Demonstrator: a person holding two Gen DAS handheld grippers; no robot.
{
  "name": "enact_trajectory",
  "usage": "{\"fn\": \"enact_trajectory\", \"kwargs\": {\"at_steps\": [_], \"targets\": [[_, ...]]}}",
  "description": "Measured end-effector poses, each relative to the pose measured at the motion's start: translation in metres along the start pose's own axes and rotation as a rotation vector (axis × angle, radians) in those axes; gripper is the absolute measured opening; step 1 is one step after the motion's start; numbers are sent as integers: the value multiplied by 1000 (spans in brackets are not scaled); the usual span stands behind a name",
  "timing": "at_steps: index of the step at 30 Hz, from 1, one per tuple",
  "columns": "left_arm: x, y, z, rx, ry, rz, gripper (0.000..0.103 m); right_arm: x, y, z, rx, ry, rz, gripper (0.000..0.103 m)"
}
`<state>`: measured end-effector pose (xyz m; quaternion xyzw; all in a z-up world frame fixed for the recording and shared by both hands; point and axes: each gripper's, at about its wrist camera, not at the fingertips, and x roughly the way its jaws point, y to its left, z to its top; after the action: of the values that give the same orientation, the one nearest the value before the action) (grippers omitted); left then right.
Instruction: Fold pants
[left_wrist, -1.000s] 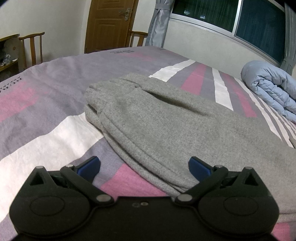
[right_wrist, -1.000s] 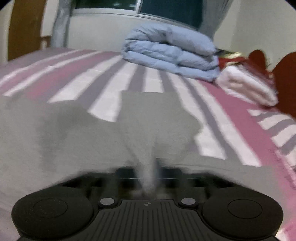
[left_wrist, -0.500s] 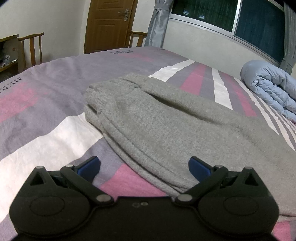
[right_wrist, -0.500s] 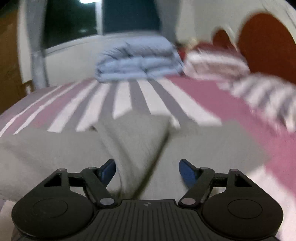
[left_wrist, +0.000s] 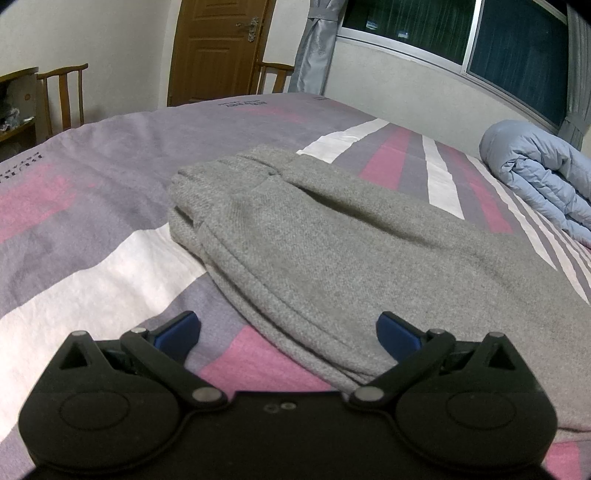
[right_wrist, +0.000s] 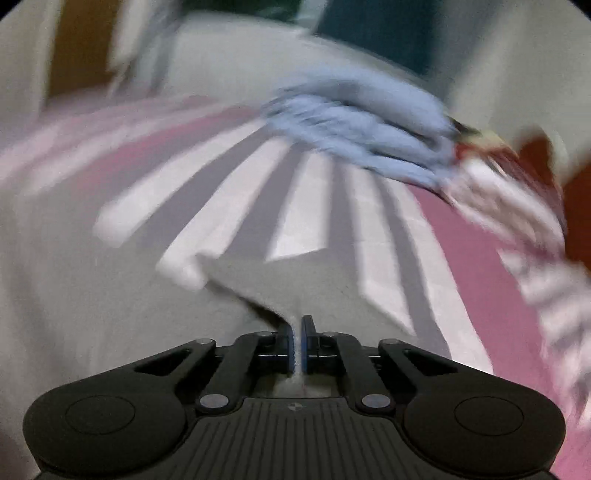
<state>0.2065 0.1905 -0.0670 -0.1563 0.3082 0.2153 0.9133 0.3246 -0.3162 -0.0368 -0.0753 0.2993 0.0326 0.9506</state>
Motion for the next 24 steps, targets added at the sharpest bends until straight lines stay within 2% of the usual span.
{"fn": "enact_trajectory", "kwargs": {"at_steps": [3, 5, 6, 8, 11, 13, 15, 18, 23, 24], "targets": [[0, 0, 0, 0, 0, 0, 97, -41, -64, -17, 350, -112, -41, 4], [0, -1, 0, 2, 0, 1, 97, -61, -110, -51, 636, -118, -86, 4], [0, -1, 0, 4, 0, 1, 97, -61, -128, -75, 751, -86, -104, 5], [0, -1, 0, 5, -1, 1, 97, -45, -145, -107, 814, 40, -58, 7], [0, 0, -1, 6, -3, 0, 97, -51, -152, -125, 800, 3, 16, 10], [0, 0, -1, 7, -3, 2, 97, -52, -162, -130, 865, -12, 53, 21], [0, 0, -1, 7, -4, 1, 97, -54, -171, -136, 943, -33, 72, 26], [0, 0, -1, 6, -5, -1, 97, -52, -189, -143, 1057, -64, 99, 27], [1, 0, -1, 8, -6, 1, 97, -50, -212, -138, 1109, -57, 109, 26], [1, 0, -1, 8, -6, 1, 97, -58, -214, -138, 1109, -62, 97, 22]]}}
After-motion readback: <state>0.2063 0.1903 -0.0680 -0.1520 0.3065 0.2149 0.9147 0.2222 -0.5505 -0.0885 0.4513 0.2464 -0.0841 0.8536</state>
